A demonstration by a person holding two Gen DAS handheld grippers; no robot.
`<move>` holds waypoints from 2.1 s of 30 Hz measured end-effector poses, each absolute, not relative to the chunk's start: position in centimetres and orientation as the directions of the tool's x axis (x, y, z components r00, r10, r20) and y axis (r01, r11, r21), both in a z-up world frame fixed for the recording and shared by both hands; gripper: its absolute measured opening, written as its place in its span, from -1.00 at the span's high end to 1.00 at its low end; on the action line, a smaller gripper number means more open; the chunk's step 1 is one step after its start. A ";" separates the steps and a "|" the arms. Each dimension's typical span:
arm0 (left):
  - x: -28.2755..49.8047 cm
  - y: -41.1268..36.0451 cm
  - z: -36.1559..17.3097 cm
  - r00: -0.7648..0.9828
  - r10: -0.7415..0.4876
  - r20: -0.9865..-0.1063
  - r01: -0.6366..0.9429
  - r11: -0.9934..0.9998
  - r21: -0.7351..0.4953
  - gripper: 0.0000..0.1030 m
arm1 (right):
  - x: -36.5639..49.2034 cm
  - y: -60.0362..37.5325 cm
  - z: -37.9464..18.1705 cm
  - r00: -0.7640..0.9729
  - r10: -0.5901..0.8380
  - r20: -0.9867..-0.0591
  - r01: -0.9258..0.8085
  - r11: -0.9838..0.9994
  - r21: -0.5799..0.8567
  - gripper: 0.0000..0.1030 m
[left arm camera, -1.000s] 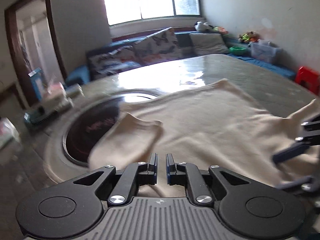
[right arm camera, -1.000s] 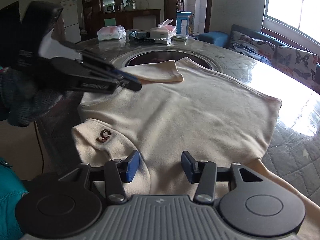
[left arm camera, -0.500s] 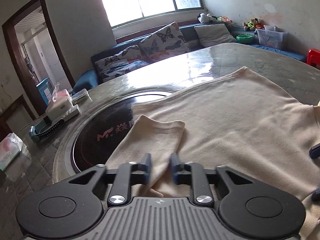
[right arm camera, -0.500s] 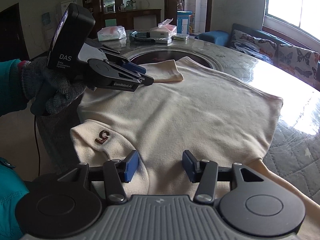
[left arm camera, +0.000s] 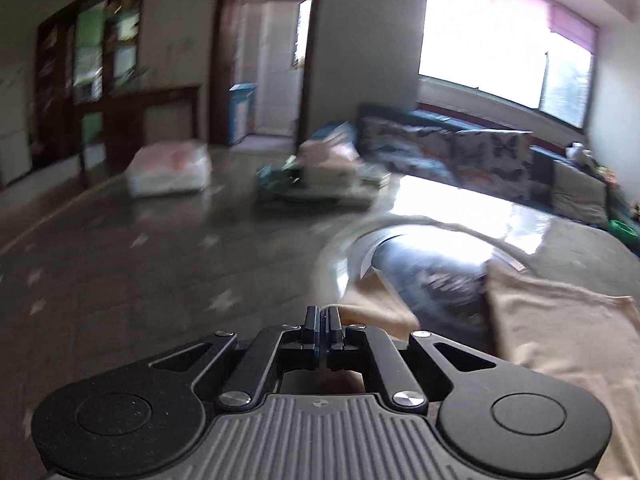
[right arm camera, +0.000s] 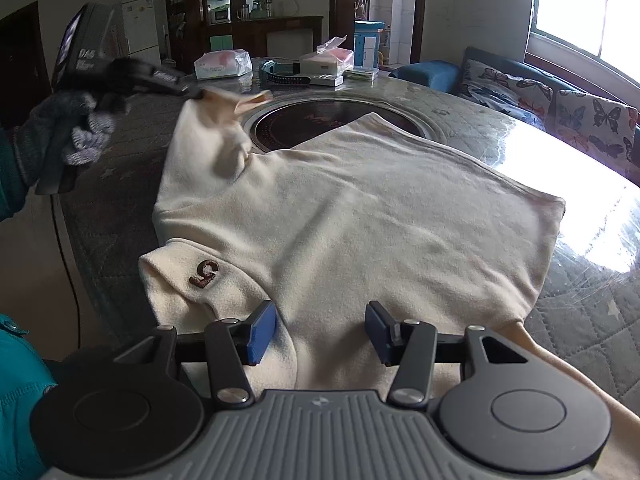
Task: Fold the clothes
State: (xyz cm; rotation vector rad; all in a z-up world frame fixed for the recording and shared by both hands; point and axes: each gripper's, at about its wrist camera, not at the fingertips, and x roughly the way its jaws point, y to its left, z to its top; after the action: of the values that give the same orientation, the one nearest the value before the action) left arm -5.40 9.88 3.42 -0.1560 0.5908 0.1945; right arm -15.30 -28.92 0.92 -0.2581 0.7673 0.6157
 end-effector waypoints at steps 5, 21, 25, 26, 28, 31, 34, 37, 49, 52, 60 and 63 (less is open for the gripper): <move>-6.9 12.8 1.6 0.770 0.200 -0.606 -0.317 0.944 -0.092 0.91 | -15.2 -28.8 1.0 0.552 0.419 -0.721 -0.610 0.792 -0.006 0.00; -1.5 10.3 1.2 0.754 0.262 -0.602 -0.311 0.950 0.024 0.81 | -15.1 -28.4 1.2 0.549 0.406 -0.731 -0.612 0.790 -0.021 -0.01; -2.0 10.5 1.2 0.754 0.289 -0.590 -0.314 0.947 0.063 0.94 | -15.0 -28.4 1.3 0.548 0.409 -0.730 -0.616 0.788 -0.021 -0.01; -2.2 10.5 1.2 0.753 0.293 -0.589 -0.315 0.947 0.068 0.94 | -15.0 -28.4 1.4 0.547 0.410 -0.730 -0.617 0.787 -0.020 -0.01; -2.5 10.7 1.2 0.752 0.300 -0.587 -0.315 0.946 0.079 0.95 | -14.9 -28.5 1.6 0.547 0.416 -0.727 -0.617 0.786 -0.015 -0.01; -3.0 11.0 1.2 0.750 0.311 -0.584 -0.317 0.944 0.096 0.94 | -14.6 -28.7 1.9 0.551 0.423 -0.720 -0.615 0.789 -0.007 -0.01; -3.5 11.2 1.3 0.747 0.322 -0.581 -0.318 0.941 0.112 0.87 | -14.0 -29.1 2.1 0.555 0.426 -0.714 -0.602 0.798 0.008 -0.01; -3.9 11.1 1.8 0.754 0.321 -0.573 -0.323 0.941 0.102 0.83 | -13.2 -29.6 2.3 0.568 0.422 -0.707 -0.577 0.817 0.023 -0.01; -5.4 1.5 4.7 0.796 -0.180 -0.578 0.147 0.984 -0.104 0.83 | -7.1 -33.3 3.4 0.663 0.337 -0.668 -0.432 0.901 0.025 0.02; -5.2 -1.2 4.0 0.745 -0.292 -0.600 0.261 0.955 -0.140 0.83 | -5.1 -34.5 3.2 0.686 0.299 -0.664 -0.376 0.926 0.028 0.03; -4.4 -2.8 2.1 0.694 -0.303 -0.653 0.294 0.947 -0.128 0.83 | 1.8 -37.8 2.3 0.717 0.202 -0.667 -0.226 0.973 0.051 0.27; -4.1 -2.5 1.9 0.691 -0.304 -0.656 0.290 0.948 -0.134 0.83 | 3.9 -38.6 1.3 0.707 0.175 -0.685 -0.189 0.980 0.055 0.30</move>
State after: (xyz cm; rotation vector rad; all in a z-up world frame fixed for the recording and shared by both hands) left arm -4.15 -2.49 1.92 -0.0204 0.7366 -0.3317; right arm 3.86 -38.59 1.34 -0.0193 0.7591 0.2018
